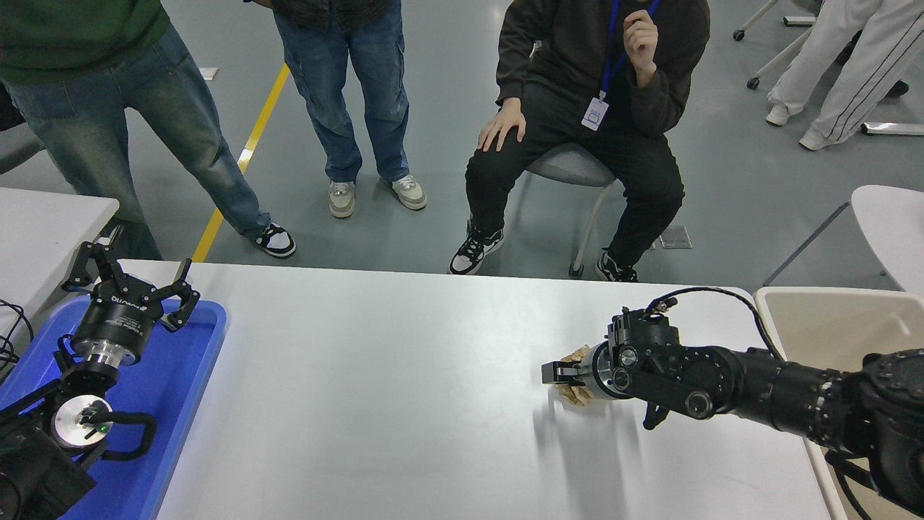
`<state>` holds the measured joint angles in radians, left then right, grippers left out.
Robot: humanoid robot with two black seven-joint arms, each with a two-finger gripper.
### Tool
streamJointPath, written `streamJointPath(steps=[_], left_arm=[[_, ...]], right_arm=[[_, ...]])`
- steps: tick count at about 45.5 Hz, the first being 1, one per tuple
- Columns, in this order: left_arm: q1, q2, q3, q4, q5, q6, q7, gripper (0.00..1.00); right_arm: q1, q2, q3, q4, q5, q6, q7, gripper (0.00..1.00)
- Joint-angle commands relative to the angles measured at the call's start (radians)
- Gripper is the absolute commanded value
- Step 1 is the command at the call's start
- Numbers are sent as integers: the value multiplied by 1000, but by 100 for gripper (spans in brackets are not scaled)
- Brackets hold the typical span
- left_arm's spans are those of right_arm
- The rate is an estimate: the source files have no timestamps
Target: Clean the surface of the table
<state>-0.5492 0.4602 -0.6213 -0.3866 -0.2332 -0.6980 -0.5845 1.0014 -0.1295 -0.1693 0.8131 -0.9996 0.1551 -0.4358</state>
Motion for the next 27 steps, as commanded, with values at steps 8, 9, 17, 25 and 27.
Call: streamJointPath(steps=[8, 9, 17, 25, 27], left_arm=[[0, 0, 0, 0, 0, 0, 0, 100], [0, 0, 0, 0, 0, 0, 0, 100], [0, 0, 0, 0, 0, 0, 0, 100], [0, 0, 0, 0, 0, 0, 0, 100], [0, 0, 0, 0, 0, 0, 0, 100]], right_arm=[[5, 2, -29, 6, 6, -29, 67, 0], [8, 2, -29, 6, 7, -29, 83, 0], [26, -7, -29, 18, 7, -26, 115, 0], [75, -59, -16, 80, 18, -16, 117, 0], [92, -73, -15, 101, 19, -14, 117, 0]])
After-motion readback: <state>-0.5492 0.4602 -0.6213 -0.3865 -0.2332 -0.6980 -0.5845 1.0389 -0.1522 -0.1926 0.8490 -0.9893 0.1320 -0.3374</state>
